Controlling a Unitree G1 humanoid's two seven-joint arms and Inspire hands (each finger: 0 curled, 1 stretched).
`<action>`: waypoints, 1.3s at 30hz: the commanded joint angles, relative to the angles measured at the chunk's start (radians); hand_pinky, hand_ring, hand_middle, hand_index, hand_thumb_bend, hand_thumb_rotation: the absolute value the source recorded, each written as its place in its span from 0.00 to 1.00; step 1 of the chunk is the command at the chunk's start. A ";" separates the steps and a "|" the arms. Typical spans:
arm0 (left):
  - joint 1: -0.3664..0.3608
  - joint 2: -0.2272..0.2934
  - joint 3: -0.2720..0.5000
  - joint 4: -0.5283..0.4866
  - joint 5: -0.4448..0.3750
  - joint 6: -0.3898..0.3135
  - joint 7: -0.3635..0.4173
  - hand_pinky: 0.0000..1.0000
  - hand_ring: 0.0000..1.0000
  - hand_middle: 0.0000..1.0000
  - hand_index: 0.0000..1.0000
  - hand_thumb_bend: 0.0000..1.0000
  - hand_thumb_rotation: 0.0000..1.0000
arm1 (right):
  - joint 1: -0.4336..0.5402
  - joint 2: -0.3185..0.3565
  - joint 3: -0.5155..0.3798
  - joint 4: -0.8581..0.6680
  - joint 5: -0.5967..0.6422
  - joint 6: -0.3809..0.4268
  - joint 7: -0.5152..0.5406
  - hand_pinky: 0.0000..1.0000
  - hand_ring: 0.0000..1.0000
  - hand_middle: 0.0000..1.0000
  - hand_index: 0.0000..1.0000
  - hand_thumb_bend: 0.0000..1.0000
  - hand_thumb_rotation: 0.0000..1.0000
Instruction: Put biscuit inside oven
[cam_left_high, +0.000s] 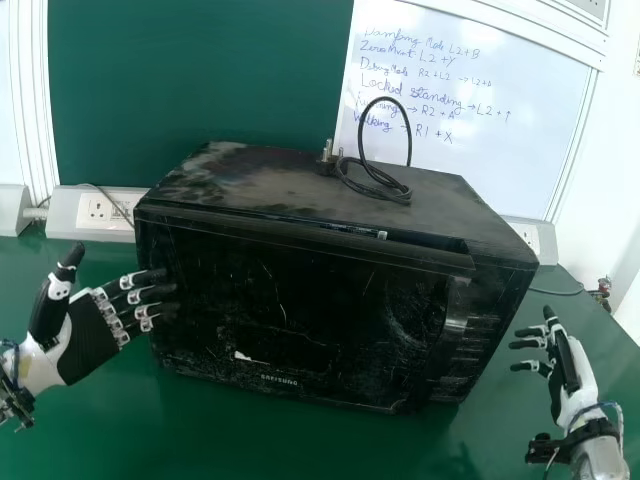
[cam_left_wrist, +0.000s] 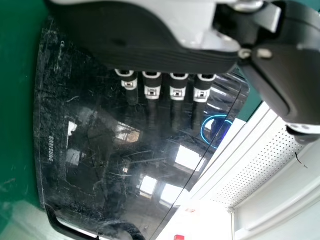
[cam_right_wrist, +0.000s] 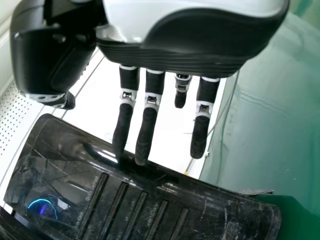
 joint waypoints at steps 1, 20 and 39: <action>-0.007 -0.009 0.010 -0.004 0.008 -0.007 0.013 0.80 0.89 0.90 0.88 1.00 0.98 | 0.002 -0.001 0.000 -0.004 0.000 0.001 0.001 0.42 0.41 0.45 0.47 0.67 0.67; 0.004 -0.136 0.098 -0.006 0.067 -0.184 0.222 0.46 0.53 0.56 0.55 0.97 1.00 | -0.007 0.013 0.010 0.013 -0.007 -0.024 -0.013 0.40 0.41 0.44 0.46 0.70 0.65; -0.043 -0.352 0.100 -0.021 0.442 -0.468 0.819 0.49 0.51 0.52 0.54 0.94 0.89 | -0.019 0.059 0.007 -0.029 -0.011 0.019 -0.103 0.43 0.42 0.45 0.48 0.70 0.65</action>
